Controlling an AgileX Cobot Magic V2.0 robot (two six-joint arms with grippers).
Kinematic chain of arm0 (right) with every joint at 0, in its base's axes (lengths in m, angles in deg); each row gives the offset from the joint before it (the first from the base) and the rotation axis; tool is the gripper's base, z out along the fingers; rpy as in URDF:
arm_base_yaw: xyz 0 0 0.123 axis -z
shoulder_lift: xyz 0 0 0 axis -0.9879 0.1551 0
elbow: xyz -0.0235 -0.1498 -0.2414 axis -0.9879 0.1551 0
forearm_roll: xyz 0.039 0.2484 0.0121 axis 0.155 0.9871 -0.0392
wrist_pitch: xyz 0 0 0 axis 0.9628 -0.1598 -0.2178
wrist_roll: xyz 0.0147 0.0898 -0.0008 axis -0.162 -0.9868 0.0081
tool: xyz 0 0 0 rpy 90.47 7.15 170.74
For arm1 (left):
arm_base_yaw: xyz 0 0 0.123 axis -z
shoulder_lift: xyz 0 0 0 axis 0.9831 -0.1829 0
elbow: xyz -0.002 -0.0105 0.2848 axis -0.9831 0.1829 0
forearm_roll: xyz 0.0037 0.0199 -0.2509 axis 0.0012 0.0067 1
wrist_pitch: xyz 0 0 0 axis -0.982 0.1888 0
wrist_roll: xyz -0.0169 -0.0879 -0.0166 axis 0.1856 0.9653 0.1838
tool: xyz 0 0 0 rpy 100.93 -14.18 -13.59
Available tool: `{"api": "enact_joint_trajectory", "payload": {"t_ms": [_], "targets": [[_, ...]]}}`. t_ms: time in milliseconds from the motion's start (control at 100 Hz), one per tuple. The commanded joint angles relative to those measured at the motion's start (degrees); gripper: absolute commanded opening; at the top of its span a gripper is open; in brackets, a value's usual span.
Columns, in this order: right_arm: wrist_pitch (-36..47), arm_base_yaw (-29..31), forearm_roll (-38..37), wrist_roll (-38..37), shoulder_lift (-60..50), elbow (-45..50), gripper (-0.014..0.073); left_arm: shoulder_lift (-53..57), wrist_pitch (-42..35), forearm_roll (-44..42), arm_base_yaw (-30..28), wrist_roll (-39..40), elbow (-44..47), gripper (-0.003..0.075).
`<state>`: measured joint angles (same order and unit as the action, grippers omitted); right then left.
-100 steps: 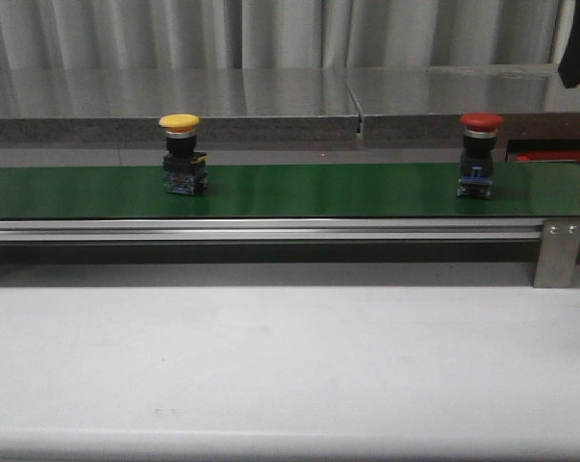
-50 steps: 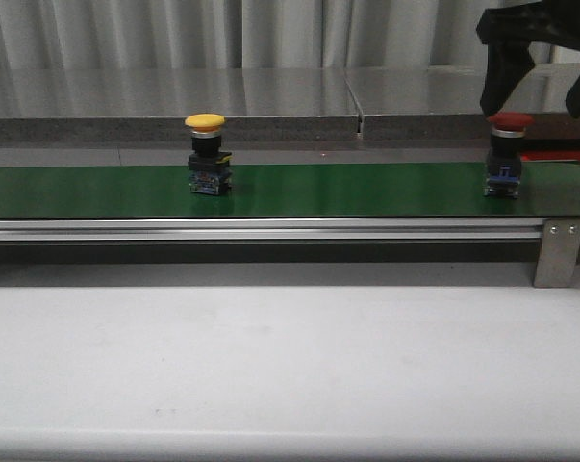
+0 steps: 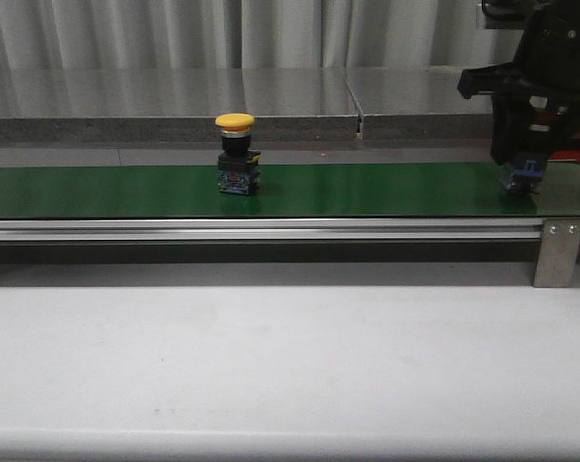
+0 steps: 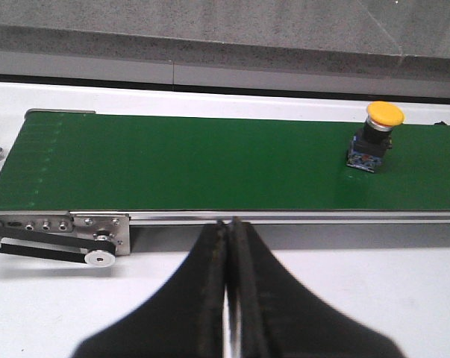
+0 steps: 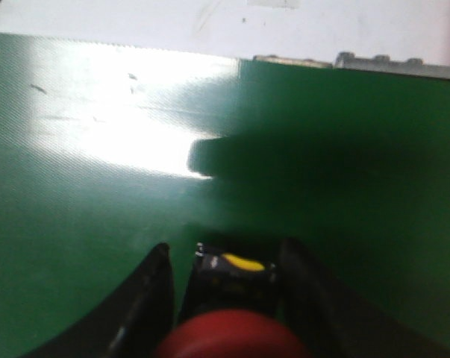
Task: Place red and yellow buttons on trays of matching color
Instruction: 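Lower the right gripper onto the red button at the belt's end and grasp, then carry the red button to the red tray and release it with the right gripper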
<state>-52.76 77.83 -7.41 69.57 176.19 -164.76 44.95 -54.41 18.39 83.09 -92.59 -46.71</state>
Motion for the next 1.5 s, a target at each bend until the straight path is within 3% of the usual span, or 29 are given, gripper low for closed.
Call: {"api": "enact_joint_trajectory", "payload": {"t_ms": [0,480,1130,1200,1390,1490], "targets": [[0.1,1.3,-0.6,0.3,-3.3,-4.8,0.0144,0.1,-4.4,1.2,0.3,0.0,-1.7,-0.0019],[-1.7,18.2,-0.2,2.5,5.8,-21.6,0.0144,0.1,-4.4,1.2,0.3,0.0,-1.7,-0.0019],[4.5,19.6,1.0,3.8,16.3,-22.1,0.0148,0.1,-4.4,1.2,0.3,0.0,-1.7,-0.0019],[4.3,19.6,1.1,3.8,16.6,-22.1,0.0193,0.1,-4.4,1.2,0.3,0.0,-1.7,-0.0019],[4.0,19.6,1.1,3.8,17.1,-22.1,0.0451,0.1,-4.4,1.2,0.3,0.0,-1.7,-0.0019],[4.6,19.6,1.0,3.8,17.1,-22.1,0.0531,0.1,-4.4,1.2,0.3,0.0,-1.7,-0.0019]]}}
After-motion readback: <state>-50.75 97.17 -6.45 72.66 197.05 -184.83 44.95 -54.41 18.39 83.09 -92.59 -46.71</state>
